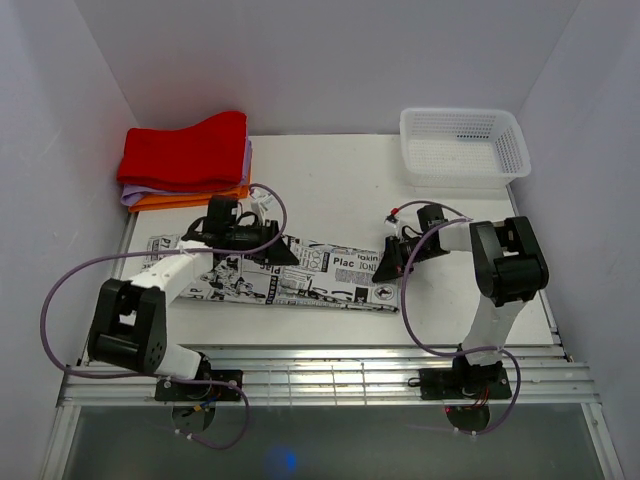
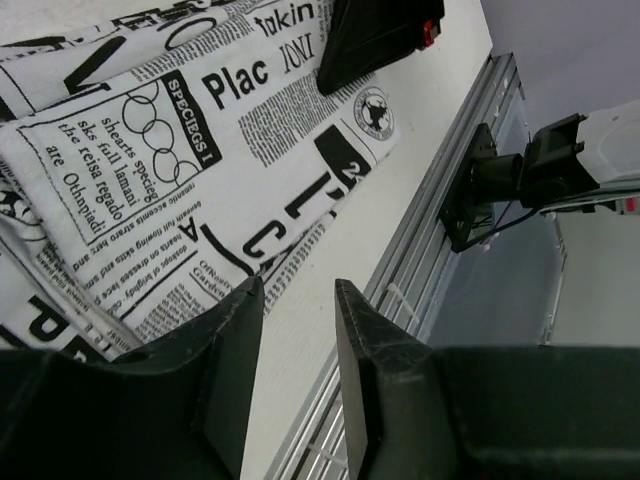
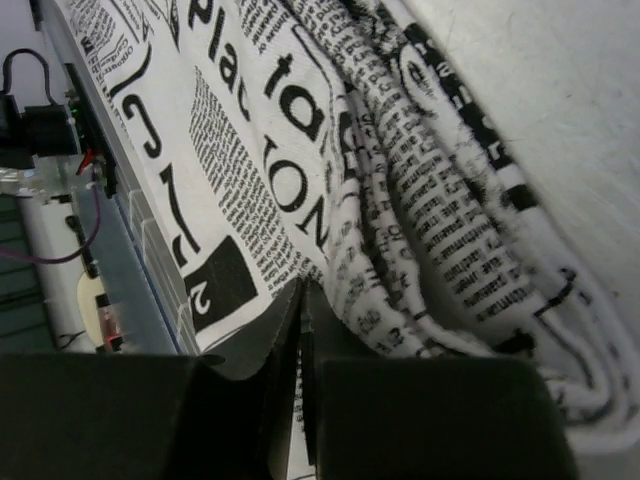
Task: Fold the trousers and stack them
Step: Fold the trousers
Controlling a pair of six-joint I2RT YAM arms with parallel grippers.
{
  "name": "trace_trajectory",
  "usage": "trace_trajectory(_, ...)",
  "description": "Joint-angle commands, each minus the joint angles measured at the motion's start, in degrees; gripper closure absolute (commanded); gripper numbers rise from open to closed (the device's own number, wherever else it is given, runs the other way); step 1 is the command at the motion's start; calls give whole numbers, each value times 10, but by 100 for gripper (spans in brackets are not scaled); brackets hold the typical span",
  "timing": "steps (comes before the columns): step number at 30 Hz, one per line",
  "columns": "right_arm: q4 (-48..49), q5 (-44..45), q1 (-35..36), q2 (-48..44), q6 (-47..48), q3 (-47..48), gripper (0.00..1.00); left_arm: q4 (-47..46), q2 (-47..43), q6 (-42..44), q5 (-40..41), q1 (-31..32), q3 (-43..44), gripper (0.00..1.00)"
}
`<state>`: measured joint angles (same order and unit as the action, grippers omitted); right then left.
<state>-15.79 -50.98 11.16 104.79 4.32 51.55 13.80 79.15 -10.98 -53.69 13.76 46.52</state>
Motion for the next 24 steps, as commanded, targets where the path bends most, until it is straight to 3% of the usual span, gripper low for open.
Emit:
trace_trajectory(1,6,-3,0,40,18,-4,92,-107,53,-96,30,15,-11,56)
trace_trajectory(4,9,-4,0,40,17,-4,92,-101,81,-91,87,16,-3,57)
trace_trajectory(9,-19,-10,0,4,36,4,88,-54,86,-53,203,17,23,49)
trace_trajectory(11,-31,-9,0,-19,42,6,83,-39,92,-46,240,19,30,48)
trace_trajectory(16,-70,12,-1,-70,57,9,62,-17,100,-25,273,33,27,48)
trace_trajectory(24,-128,35,-25,-100,68,36,54,-11,129,-14,293,53,37,53)
